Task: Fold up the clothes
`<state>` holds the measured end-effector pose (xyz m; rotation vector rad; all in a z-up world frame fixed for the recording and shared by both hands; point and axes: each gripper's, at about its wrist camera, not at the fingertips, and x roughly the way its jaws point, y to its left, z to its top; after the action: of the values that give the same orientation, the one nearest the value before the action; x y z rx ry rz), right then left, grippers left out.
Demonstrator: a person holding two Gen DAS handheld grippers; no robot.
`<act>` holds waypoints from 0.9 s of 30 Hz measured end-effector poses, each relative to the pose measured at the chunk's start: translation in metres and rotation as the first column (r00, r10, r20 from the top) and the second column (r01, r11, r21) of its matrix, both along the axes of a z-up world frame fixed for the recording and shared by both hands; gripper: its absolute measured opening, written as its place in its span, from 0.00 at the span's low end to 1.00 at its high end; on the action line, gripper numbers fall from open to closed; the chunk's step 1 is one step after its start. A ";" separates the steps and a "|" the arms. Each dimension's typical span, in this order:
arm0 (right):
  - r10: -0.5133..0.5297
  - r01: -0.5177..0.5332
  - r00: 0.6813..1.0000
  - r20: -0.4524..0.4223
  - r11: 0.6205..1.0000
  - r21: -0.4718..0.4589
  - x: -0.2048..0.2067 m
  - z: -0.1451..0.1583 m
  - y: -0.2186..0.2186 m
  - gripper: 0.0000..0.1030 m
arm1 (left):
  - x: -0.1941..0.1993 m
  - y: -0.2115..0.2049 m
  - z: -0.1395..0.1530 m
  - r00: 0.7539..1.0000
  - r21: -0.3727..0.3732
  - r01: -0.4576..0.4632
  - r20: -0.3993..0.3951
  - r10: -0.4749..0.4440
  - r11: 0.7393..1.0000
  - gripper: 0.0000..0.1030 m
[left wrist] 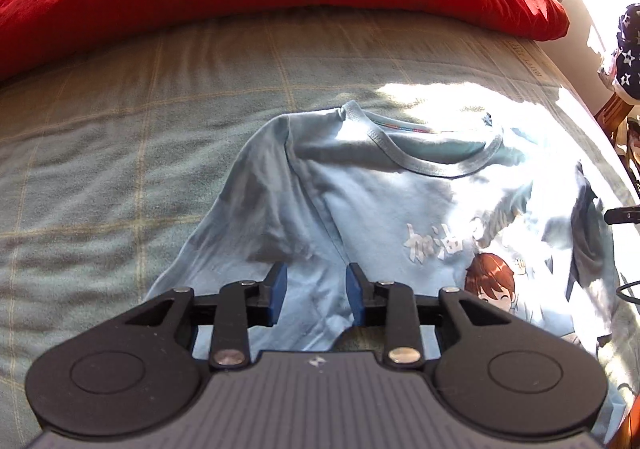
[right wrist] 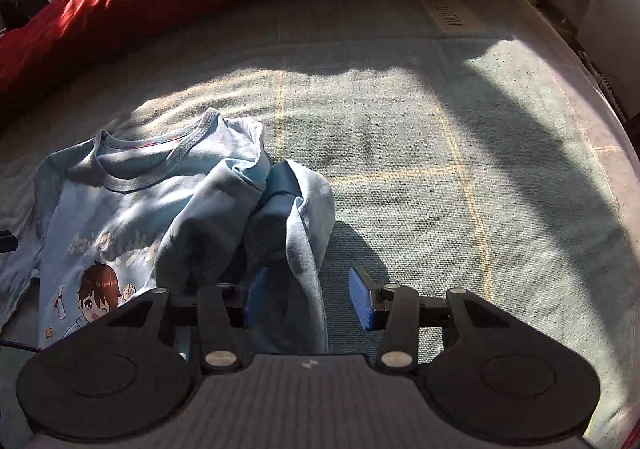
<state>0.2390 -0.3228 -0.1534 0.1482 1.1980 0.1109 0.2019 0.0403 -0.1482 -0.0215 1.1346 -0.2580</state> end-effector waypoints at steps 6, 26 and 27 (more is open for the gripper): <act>0.029 -0.027 0.998 -0.064 0.999 0.026 -0.028 -0.029 -0.002 0.01 | -0.025 -0.021 -0.009 0.999 -0.004 0.006 -0.047 -0.006 1.000 0.31; -0.038 0.034 0.999 -0.008 0.959 -0.281 -0.042 0.025 -0.161 0.01 | -0.068 -0.069 0.010 0.999 0.053 0.032 -0.045 -0.030 0.998 0.31; -0.042 0.037 0.999 -0.010 0.957 -0.289 -0.045 0.026 -0.167 0.01 | -0.069 -0.071 0.011 0.998 0.057 0.034 -0.045 -0.031 0.998 0.31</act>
<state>0.1940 -0.4894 -0.1276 -0.0837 1.2131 -0.1008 0.1325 -0.0304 -0.1375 0.0427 1.1869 -0.2548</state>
